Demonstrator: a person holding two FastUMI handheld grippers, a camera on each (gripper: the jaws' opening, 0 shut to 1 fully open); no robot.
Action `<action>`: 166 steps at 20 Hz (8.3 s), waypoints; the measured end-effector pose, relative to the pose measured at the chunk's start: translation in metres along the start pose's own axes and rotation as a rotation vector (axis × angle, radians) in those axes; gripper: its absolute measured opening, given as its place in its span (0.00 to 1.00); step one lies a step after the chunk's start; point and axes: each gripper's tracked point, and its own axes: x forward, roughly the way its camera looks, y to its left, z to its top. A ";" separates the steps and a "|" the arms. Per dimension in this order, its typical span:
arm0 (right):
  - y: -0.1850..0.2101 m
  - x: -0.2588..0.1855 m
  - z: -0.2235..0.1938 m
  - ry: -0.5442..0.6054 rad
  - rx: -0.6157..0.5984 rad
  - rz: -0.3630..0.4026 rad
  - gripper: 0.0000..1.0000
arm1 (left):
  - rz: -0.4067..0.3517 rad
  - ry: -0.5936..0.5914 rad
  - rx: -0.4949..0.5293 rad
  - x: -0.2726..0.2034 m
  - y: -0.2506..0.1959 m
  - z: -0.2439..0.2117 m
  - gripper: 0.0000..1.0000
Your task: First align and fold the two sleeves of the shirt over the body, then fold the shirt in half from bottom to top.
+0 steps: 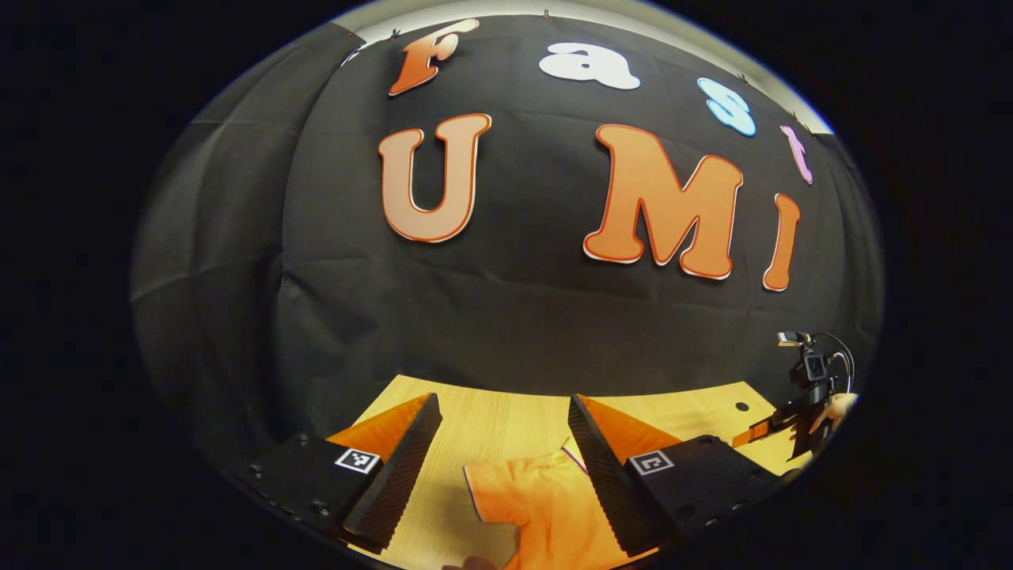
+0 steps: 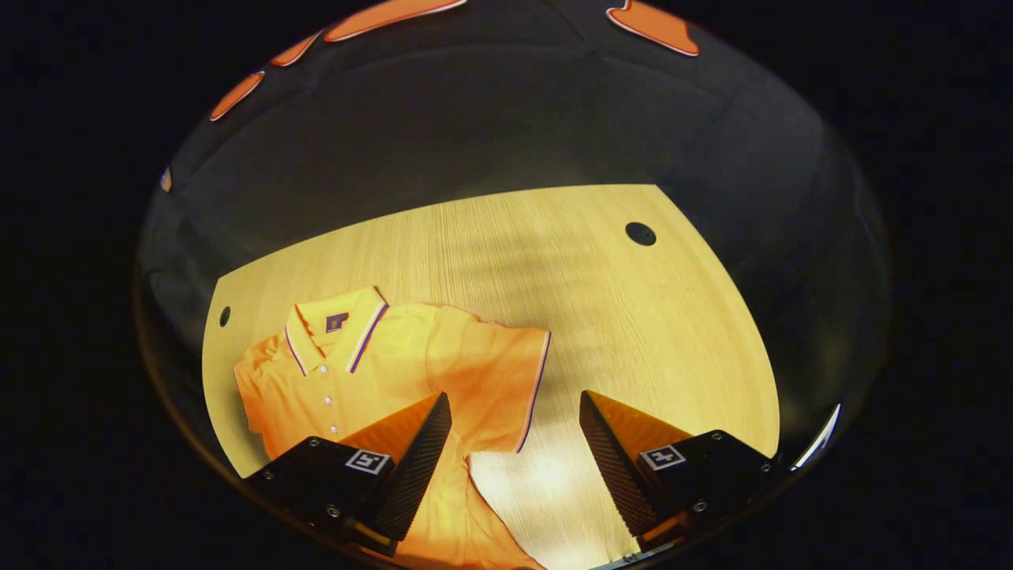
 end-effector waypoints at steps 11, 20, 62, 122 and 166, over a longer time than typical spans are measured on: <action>-0.013 0.072 -0.027 0.214 0.085 -0.031 0.99 | 0.021 0.066 -0.015 0.024 0.014 -0.026 0.98; -0.010 0.089 -0.042 0.250 0.119 -0.054 0.95 | 0.028 0.088 -0.024 0.029 0.019 -0.031 0.98; 0.111 -0.020 0.005 -0.053 -0.062 0.034 0.00 | 0.004 0.026 -0.110 -0.032 0.112 -0.015 0.98; 0.100 -0.132 0.022 -0.250 -0.068 0.512 0.99 | 0.153 1.042 -0.038 0.115 0.032 -0.304 0.89; 0.006 -0.137 -0.013 -0.242 -0.039 0.516 0.98 | -0.203 0.937 0.045 0.081 -0.225 -0.251 0.01</action>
